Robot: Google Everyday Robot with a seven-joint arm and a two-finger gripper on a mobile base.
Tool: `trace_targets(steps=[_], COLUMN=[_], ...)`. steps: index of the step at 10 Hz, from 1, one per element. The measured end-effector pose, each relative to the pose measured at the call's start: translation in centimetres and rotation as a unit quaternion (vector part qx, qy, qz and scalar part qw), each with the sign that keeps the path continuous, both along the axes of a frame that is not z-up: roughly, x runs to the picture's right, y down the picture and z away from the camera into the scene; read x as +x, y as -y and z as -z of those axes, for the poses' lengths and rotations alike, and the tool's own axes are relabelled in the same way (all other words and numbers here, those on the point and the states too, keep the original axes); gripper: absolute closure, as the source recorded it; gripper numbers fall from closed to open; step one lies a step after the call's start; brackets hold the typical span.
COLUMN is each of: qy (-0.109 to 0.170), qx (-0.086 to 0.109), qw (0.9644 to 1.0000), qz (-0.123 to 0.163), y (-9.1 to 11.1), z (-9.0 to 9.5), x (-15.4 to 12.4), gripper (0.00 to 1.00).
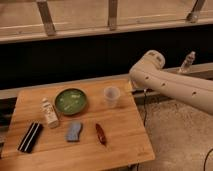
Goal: Pick up the ceramic cup
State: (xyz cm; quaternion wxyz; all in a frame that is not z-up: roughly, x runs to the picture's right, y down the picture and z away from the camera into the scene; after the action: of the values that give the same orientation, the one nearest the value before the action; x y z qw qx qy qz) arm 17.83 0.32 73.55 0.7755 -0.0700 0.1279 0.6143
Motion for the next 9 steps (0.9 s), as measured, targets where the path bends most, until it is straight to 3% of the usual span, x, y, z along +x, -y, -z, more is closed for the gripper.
trace_targets(steps=[2, 4, 6, 9], qy=[0.0, 0.008, 0.018, 0.041], qx=[-0.019, -0.028, -0.033, -0.04], qw=[0.9998, 0.9996, 0.9993, 0.9983], qz=[-0.004, -0.004, -0.002, 0.013], y=[-2.2, -3.0, -2.8, -1.0], z=[-0.6, -1.3, -2.3, -5.0], x=[1.7, 2.0, 0.8, -4.0], gripper=[0.2, 0.2, 0.2, 0.2])
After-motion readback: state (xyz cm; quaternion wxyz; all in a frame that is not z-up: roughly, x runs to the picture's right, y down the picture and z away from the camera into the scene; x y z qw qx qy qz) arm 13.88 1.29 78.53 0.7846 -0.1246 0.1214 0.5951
